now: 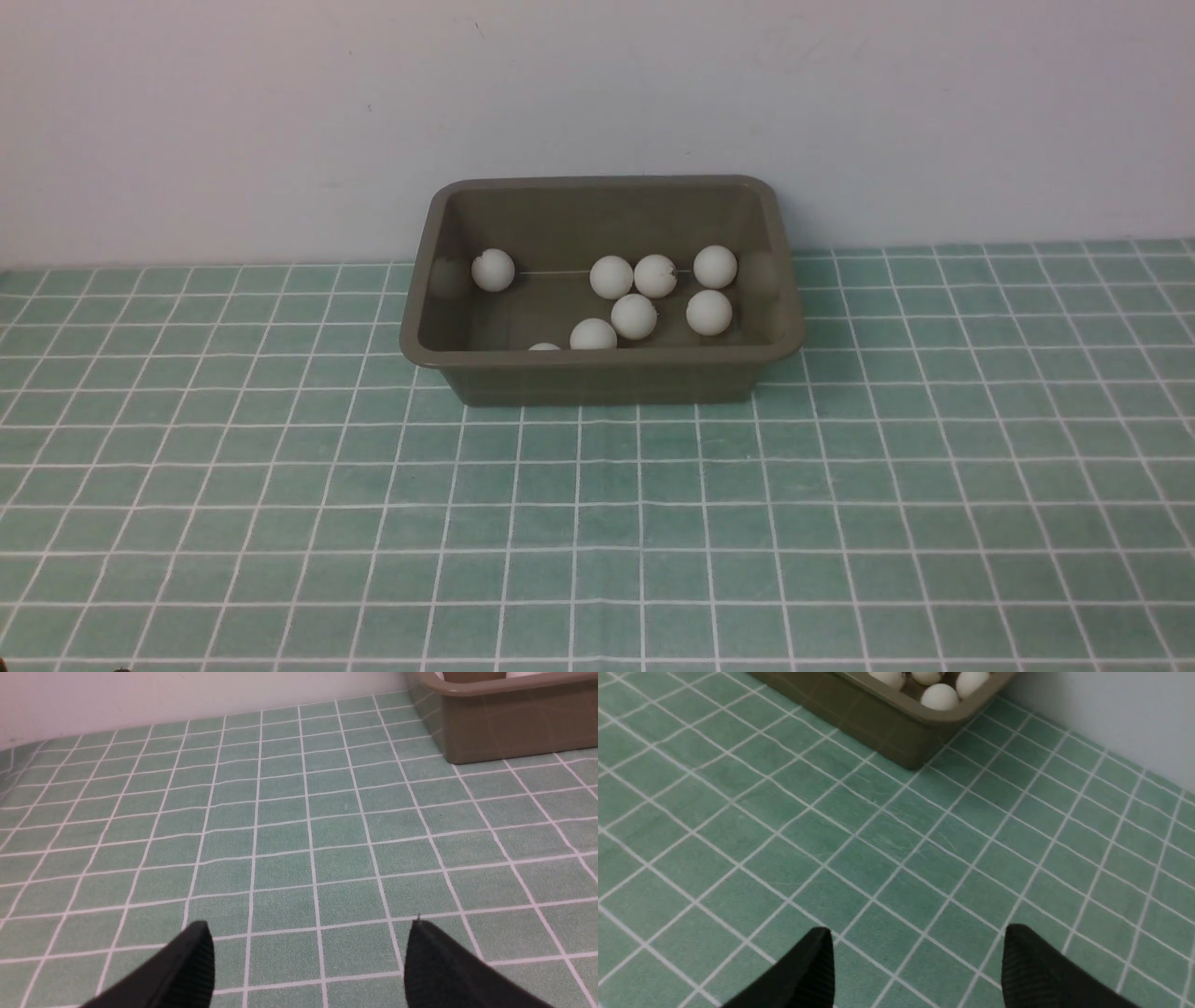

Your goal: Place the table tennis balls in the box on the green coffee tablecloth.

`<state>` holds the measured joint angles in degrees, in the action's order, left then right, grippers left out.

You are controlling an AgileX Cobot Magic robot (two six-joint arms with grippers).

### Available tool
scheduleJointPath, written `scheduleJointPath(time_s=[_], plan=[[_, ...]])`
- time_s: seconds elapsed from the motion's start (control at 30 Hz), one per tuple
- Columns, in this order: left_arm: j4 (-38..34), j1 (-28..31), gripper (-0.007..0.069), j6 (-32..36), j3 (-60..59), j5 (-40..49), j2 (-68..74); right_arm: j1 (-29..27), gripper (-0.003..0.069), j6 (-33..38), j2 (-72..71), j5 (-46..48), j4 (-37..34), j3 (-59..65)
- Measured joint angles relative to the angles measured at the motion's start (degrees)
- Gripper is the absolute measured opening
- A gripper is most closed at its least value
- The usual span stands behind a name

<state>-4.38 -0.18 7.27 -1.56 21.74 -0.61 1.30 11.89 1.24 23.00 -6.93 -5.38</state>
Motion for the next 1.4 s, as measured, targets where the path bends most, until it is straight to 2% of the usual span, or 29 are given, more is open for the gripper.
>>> scheduleJointPath(time_s=[0.6,1.4], plan=[[0.0,0.0,0.0492,0.0,0.0,0.0,0.0,-1.3,0.0442,-0.5,-2.0,4.9,0.9,4.0],[0.0,0.0,0.0492,0.0,0.0,0.0,0.0,-1.3,0.0442,-0.8,-2.0,0.9,1.9,6.3]])
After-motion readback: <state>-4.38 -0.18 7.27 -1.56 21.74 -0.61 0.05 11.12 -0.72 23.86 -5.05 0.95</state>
